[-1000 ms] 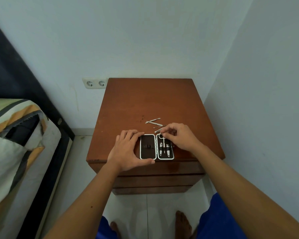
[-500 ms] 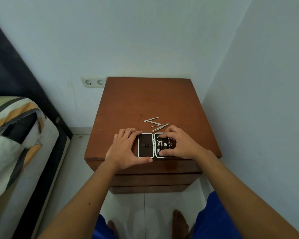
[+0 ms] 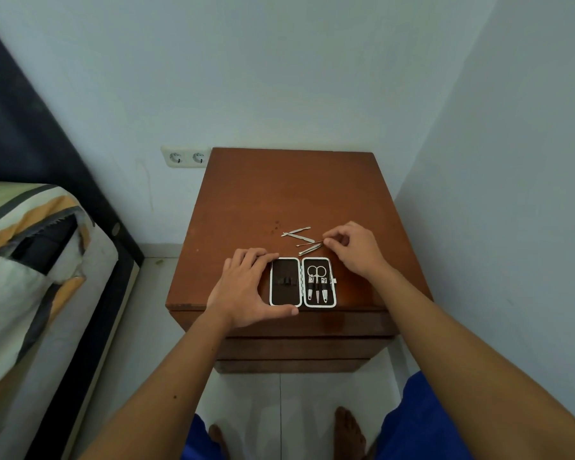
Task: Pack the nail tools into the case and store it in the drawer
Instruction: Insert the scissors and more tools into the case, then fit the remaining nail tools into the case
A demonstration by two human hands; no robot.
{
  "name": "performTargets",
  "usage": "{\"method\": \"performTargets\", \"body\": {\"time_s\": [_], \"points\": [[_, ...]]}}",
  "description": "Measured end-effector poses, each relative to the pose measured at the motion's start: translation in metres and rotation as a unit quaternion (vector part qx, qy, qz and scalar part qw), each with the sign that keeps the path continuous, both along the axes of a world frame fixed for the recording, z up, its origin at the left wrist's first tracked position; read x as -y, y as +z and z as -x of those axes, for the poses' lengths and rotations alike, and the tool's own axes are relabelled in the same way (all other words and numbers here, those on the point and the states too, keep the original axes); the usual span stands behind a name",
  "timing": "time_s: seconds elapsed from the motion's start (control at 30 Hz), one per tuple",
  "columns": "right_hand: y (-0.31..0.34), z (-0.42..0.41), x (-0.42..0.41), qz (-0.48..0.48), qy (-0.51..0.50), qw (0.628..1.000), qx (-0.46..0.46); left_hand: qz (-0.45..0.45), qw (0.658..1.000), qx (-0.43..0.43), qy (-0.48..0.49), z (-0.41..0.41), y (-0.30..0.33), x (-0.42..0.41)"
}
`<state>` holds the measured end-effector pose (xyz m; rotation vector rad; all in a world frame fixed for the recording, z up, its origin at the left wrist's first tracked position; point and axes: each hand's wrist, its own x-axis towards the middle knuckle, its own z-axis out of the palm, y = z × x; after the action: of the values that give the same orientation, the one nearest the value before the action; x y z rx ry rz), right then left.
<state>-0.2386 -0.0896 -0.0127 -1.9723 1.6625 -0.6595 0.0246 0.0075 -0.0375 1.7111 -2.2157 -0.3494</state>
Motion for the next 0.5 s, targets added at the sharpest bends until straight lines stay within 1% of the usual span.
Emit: {"method": "performTargets", "body": {"time_s": [0.13, 0.3, 0.37, 0.43, 0.5], "points": [[-0.008, 0.006, 0.005, 0.007, 0.02, 1.0, -0.001, -0.003, 1.0, 0.004, 0.0, -0.001, -0.001, 0.001], [-0.008, 0.011, 0.004, 0.035, 0.062, 0.997, -0.03, -0.001, 1.0, 0.001, -0.002, -0.001, -0.002, 0.001], [-0.005, 0.013, 0.002, 0.034, 0.041, 0.999, -0.004, -0.001, 1.0, -0.001, -0.002, -0.001, -0.002, 0.001], [-0.001, 0.015, 0.002, 0.031, 0.01, 0.998, 0.046, -0.001, 1.0, -0.002, -0.003, -0.001, -0.002, 0.001], [0.005, 0.016, 0.001, 0.007, -0.002, 0.995, 0.1, -0.002, 1.0, -0.001, -0.003, -0.001, -0.001, 0.001]]}}
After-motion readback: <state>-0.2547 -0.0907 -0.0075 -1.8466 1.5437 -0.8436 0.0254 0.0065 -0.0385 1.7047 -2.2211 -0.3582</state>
